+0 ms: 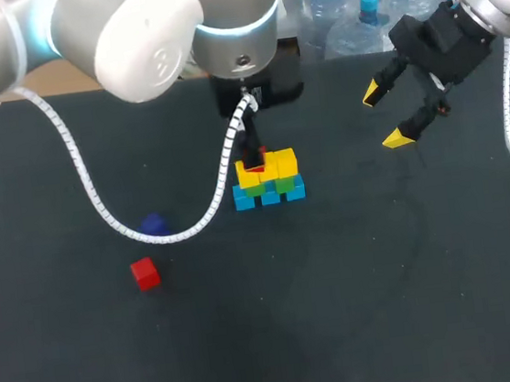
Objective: Place the blue cubes, place green cubes on the blue cubes, place the yellow cubes on the green cubes, then place the red cubes on the yellow cubes, and place purple cube on the red cubes.
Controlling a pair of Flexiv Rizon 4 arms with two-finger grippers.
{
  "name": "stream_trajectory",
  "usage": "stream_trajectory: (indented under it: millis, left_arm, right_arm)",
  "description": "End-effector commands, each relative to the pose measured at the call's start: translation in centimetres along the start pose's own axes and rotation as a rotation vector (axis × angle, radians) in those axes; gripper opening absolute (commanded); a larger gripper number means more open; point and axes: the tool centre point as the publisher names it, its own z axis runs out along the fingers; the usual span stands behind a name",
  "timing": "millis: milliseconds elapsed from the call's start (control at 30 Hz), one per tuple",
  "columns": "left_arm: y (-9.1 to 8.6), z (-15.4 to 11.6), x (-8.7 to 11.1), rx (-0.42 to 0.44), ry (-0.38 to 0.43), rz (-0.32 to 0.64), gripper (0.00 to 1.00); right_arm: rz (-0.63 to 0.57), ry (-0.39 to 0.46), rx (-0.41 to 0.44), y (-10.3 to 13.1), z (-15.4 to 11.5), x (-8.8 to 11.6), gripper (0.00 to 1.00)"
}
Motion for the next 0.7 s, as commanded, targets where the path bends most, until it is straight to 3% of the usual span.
stream_trajectory:
  millis: [33, 67, 700]
  left_arm:
    - [-0.6, -0.5, 0.6, -0.027, -0.010, 0.007, 0.30]
    - [-0.6, -0.5, 0.6, -0.028, -0.010, 0.008, 0.00]
    - [-0.9, 0.8, 1.3, 0.004, 0.032, -0.003, 0.00]
  right_arm:
    - [-0.001, -0.001, 0.000, 0.0, 0.0, 0.0, 1.00]
    - [-0.001, -0.001, 0.000, 0.0, 0.0, 0.0, 1.00]
    - [-0.001, -0.001, 0.000, 0.0, 0.0, 0.0, 1.00]
